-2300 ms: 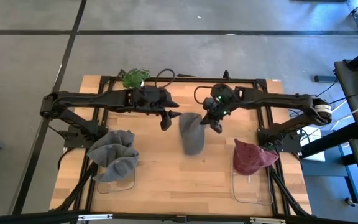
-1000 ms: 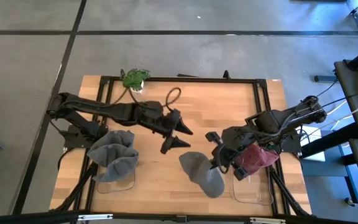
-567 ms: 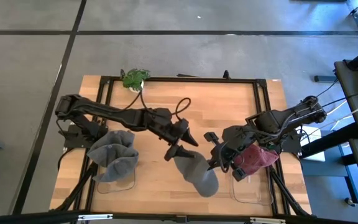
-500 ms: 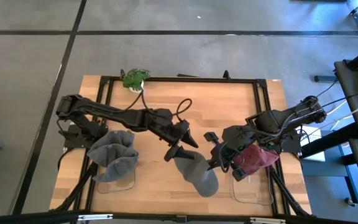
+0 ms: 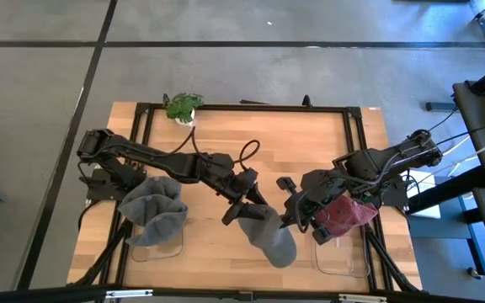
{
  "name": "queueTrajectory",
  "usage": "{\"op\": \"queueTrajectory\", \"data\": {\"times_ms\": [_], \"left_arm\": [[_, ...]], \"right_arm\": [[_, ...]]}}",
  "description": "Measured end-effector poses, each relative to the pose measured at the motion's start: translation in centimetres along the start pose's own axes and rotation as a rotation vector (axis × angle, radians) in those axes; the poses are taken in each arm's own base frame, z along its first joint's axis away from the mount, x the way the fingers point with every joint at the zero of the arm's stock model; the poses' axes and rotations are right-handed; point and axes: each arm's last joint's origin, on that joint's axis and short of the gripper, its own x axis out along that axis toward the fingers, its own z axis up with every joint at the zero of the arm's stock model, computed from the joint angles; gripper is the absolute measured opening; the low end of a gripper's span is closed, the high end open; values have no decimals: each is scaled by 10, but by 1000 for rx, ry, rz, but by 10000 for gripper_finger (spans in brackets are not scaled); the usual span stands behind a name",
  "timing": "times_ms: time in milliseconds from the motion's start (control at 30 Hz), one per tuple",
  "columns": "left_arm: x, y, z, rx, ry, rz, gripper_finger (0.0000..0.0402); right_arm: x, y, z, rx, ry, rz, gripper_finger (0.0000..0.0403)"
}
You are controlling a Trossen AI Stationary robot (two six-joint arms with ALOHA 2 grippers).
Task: Pick & Place hat
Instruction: Put the blue cap into the left transparent bin
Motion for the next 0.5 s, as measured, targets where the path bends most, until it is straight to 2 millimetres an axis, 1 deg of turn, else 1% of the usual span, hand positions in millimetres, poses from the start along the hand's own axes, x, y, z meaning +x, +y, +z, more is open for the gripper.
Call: {"op": "queueTrajectory", "data": {"times_ms": [267,400,500], "left_arm": [[0,0,-2,-6,22,-17,133],[0,0,-2,-5,24,-19,86],[0,0,-2,-5,24,-20,44]], "right_arm": [[0,-2,0,1,-2,-5,3],[0,-2,0,1,-3,-5,3],[0,-2,0,0,-2,-6,3]]}}
